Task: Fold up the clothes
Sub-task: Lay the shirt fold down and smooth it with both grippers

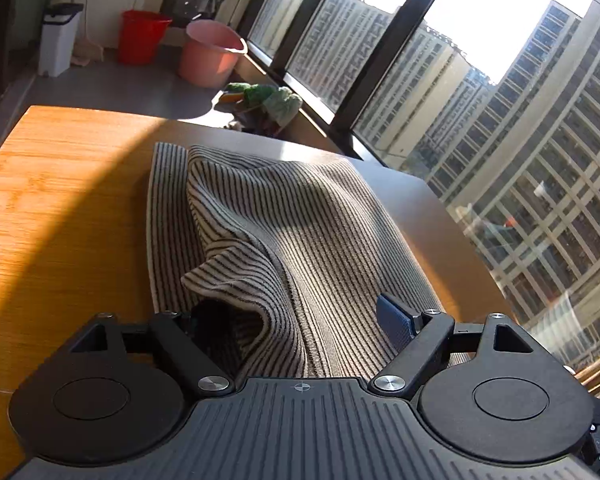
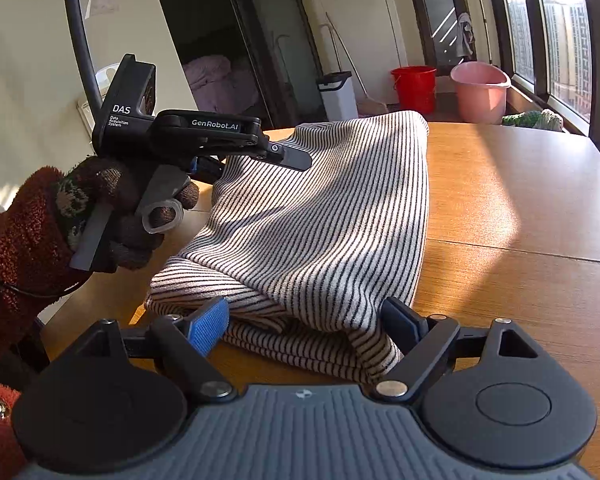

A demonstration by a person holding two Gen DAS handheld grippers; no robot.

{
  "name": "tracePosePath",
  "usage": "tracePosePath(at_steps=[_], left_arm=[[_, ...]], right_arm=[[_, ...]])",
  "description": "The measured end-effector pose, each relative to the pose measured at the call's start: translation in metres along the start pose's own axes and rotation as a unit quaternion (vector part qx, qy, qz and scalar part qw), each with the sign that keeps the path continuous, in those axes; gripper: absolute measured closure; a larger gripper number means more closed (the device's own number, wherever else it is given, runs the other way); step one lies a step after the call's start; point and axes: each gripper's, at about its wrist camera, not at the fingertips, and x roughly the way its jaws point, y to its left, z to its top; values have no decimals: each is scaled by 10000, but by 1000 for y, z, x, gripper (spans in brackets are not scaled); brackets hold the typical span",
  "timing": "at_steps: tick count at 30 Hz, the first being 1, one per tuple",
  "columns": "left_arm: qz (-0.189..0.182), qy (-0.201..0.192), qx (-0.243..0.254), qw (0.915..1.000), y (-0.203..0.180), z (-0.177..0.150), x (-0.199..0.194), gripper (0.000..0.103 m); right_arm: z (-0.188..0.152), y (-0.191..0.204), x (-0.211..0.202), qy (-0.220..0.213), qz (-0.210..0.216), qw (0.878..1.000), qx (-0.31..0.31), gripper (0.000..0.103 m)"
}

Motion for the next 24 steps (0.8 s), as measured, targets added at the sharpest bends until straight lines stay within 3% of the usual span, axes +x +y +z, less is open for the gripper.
tracePosePath(at_steps=[4, 6, 8, 11, 13, 15, 17, 19, 21, 24], left_arm=[[-250, -348, -47, 9991, -3, -3, -47, 17], [-389, -511, 38, 9979, -9, -8, -64, 21], [-543, -574, 118, 9968, -14, -13, -71, 25], [-559, -361, 420, 9969, -24, -19, -54, 26], [-121, 13, 602, 9981, -22, -22, -27, 26], [196, 172, 630, 9977, -11, -29, -6, 28], [149, 127, 669, 9976, -5, -29, -6, 27], [28, 109, 346, 9993, 1, -25, -8, 25], [-4, 46, 272, 9996, 3, -24, -12, 19], [96, -17, 381, 9992, 2, -25, -19, 15]], right_arm=[[11, -7, -12, -305, -107, 9995, -2, 19], [18, -8, -16, -458, -88, 9989, -55, 41], [25, 0, -9, -493, 115, 9986, -140, 47], [27, 12, 14, -219, 334, 9987, -304, 47], [17, 17, 35, 152, 252, 9985, -455, 45], [8, 22, 34, 27, 188, 9968, -782, 42], [10, 28, 24, 22, 154, 9948, -1004, 39], [14, 35, 14, 16, 231, 9912, -1306, 32], [11, 47, 7, 99, 478, 9827, -1789, 24], [4, 65, 15, 313, 546, 9663, -2496, 24]])
